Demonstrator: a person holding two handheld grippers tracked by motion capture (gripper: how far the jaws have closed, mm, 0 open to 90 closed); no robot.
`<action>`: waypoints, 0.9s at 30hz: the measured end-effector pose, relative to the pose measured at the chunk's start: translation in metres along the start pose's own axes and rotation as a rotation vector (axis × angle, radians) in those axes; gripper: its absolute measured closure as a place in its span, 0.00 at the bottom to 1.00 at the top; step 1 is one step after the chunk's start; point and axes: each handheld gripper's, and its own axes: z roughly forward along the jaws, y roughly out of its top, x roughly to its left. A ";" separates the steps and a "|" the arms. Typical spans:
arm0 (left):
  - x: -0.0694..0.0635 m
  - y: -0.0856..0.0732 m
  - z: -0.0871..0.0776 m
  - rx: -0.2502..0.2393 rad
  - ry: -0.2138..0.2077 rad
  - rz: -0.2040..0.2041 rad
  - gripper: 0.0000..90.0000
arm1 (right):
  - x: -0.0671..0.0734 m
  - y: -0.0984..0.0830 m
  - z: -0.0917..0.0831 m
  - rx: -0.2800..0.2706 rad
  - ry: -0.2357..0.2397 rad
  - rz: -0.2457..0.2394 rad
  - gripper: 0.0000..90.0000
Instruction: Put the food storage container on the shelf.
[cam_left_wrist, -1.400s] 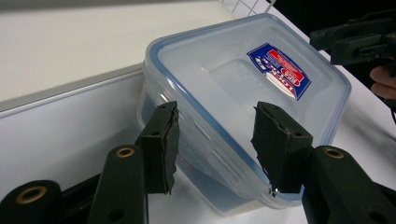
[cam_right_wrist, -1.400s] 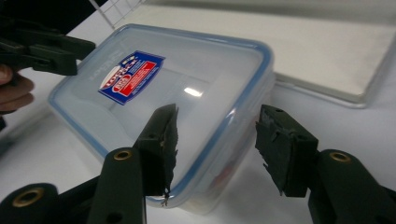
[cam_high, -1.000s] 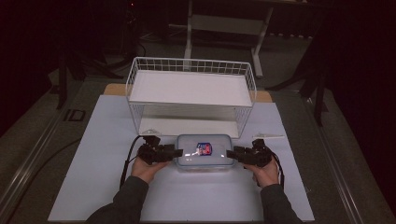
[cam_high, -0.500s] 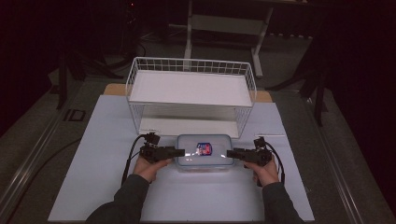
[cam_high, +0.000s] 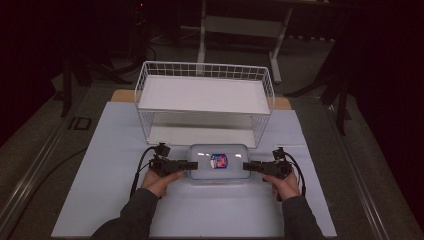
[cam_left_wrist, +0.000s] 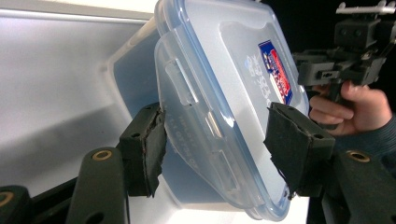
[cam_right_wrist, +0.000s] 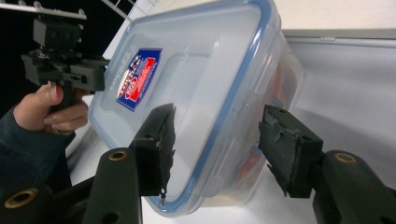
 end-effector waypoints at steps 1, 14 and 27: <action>-0.002 -0.001 -0.001 0.000 0.005 0.016 0.44 | 0.001 0.000 -0.001 0.007 0.003 -0.013 0.50; -0.022 -0.017 -0.014 -0.014 0.030 0.149 0.54 | -0.002 -0.006 -0.007 0.003 0.105 -0.062 0.54; -0.035 -0.036 -0.019 -0.060 0.056 0.219 0.58 | 0.020 -0.023 -0.018 -0.013 0.041 -0.153 0.57</action>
